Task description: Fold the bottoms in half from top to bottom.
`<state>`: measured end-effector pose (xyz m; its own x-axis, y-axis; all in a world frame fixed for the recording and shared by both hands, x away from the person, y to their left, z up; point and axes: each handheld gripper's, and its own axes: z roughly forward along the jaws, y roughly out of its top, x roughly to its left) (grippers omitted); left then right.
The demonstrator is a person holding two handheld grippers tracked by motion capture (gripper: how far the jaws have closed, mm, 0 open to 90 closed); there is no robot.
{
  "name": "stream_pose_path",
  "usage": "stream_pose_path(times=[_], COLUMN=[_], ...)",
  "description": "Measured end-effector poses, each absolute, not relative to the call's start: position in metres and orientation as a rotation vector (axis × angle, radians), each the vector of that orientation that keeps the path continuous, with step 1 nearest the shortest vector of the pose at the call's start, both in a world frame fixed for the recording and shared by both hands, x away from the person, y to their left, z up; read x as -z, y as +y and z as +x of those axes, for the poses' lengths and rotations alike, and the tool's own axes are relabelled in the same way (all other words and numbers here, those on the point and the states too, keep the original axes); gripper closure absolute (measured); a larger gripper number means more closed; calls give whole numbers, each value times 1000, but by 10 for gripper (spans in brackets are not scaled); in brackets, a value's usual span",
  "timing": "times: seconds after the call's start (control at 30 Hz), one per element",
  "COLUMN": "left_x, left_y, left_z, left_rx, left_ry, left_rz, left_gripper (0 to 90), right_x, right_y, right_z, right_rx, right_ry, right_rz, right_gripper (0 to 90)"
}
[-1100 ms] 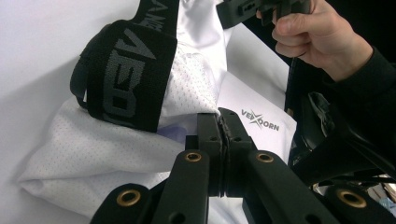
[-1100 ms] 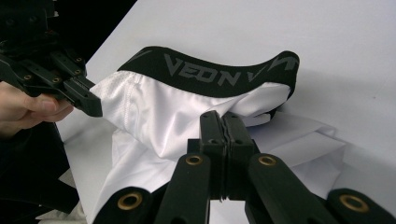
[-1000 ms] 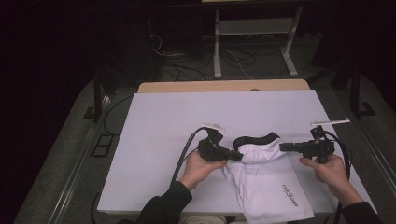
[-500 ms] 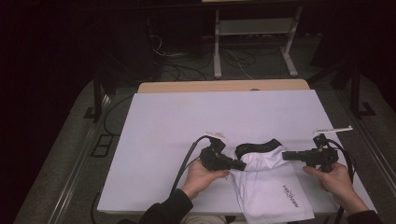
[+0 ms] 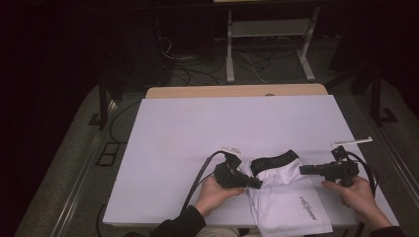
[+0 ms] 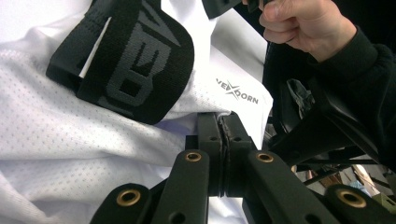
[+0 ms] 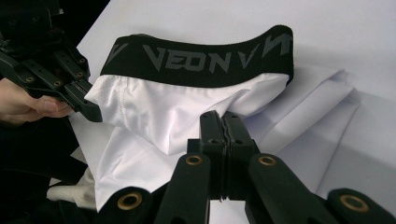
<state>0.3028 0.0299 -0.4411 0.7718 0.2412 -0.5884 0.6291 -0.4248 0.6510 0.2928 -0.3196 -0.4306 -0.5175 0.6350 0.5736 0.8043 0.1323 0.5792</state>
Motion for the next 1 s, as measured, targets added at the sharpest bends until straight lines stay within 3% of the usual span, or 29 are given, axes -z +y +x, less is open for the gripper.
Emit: stream_pose_path(times=[0.53,1.0], left_x=[450,452], left_y=[30,30], left_z=[299,300], left_rx=[508,512], left_ry=[669,673], left_rz=[2008,2003], left_gripper=[873,873], right_x=[441,424], right_y=[-321,-327], right_z=[291,298], right_rx=[1215,1293], right_ry=[-2217,-2278], right_rz=[-1451,-1472], right_gripper=[845,589])
